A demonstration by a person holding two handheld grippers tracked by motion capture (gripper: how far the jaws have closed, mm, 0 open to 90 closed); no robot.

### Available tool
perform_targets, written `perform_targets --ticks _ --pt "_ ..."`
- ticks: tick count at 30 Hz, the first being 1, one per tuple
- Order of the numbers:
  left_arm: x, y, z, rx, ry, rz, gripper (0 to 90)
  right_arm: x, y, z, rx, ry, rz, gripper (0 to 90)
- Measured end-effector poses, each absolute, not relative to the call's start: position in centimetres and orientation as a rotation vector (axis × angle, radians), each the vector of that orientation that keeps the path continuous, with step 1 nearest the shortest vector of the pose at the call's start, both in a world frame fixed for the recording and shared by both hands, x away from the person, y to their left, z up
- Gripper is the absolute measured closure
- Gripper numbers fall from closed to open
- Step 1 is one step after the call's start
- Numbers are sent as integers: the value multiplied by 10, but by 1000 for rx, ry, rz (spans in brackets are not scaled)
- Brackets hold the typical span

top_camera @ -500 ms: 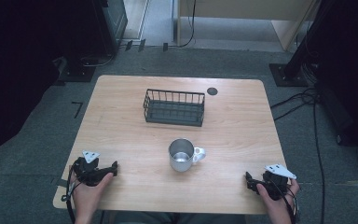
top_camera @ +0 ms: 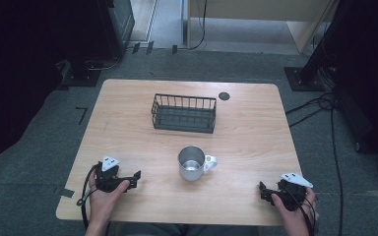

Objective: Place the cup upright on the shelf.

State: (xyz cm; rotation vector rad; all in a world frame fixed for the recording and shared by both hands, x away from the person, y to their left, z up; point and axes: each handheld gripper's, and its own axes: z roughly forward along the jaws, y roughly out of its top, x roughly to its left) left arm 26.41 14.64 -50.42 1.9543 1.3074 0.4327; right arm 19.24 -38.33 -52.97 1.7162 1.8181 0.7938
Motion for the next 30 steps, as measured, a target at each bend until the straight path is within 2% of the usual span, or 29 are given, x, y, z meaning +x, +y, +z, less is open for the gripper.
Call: perform_targets --ticks 5,16,22,30 --pt "270 118 -496 1985 1165 372 0 193 -383 -530 1722 1812 793 0" --pt "282 76 -488 2025 1007 271 0 193 -383 -530 1722 1812 793 0" --pt "282 44 -487 2060 899 236 0 193 -383 -530 1722 1812 793 0" --pt "278 20 -484 2080 804 194 0 193 -383 -530 1722 1812 793 0"
